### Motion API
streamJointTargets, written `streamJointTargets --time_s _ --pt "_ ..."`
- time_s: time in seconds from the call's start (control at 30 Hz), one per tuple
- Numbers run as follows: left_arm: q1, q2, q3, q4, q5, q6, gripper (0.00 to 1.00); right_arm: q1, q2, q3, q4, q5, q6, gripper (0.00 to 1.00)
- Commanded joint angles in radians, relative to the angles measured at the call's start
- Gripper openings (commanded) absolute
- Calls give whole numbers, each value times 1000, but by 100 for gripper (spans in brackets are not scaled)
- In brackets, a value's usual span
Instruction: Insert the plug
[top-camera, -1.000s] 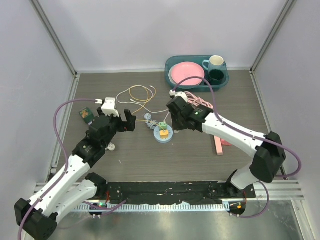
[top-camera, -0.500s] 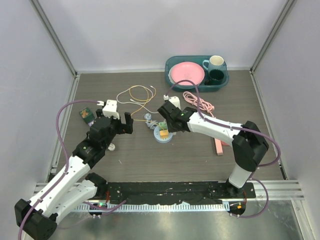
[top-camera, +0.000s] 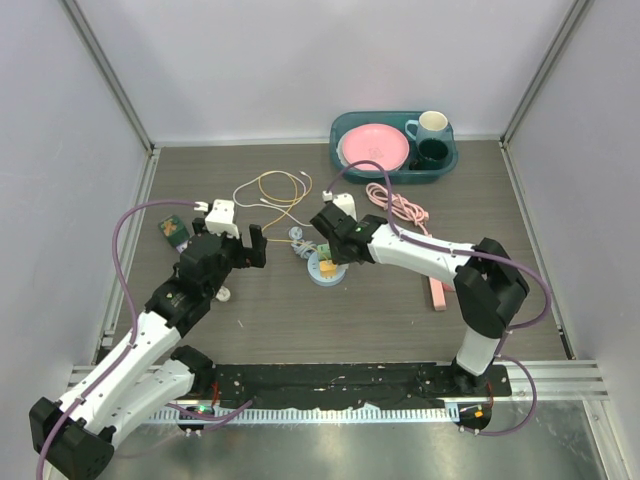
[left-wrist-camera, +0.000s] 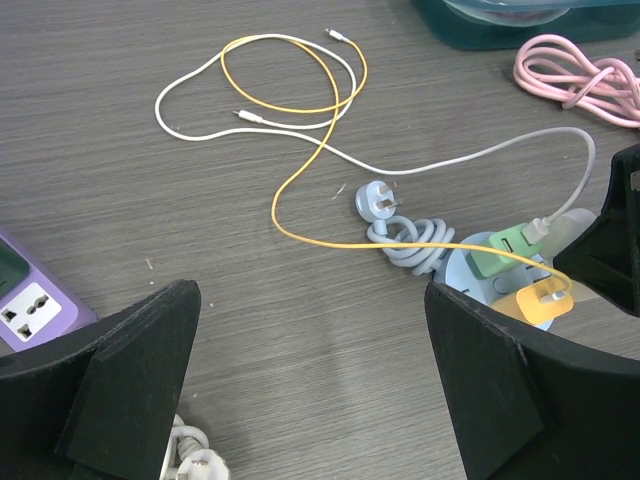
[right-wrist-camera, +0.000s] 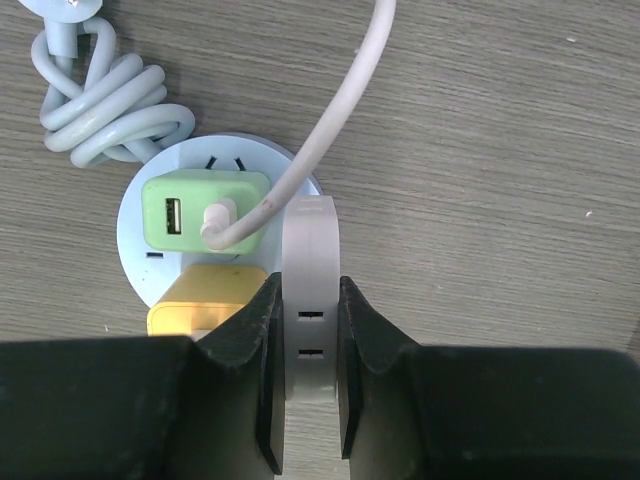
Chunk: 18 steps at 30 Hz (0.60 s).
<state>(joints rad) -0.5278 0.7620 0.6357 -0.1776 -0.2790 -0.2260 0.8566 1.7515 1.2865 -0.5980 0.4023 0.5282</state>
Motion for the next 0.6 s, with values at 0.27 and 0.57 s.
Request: streamJointTargets --time_s 0.27,0.57 --pt "5 2 1 30 14 13 99 7 28 60 1 27 -2 1" --pt "5 5 -2 36 32 2 99 10 60 68 18 -46 -4 1"
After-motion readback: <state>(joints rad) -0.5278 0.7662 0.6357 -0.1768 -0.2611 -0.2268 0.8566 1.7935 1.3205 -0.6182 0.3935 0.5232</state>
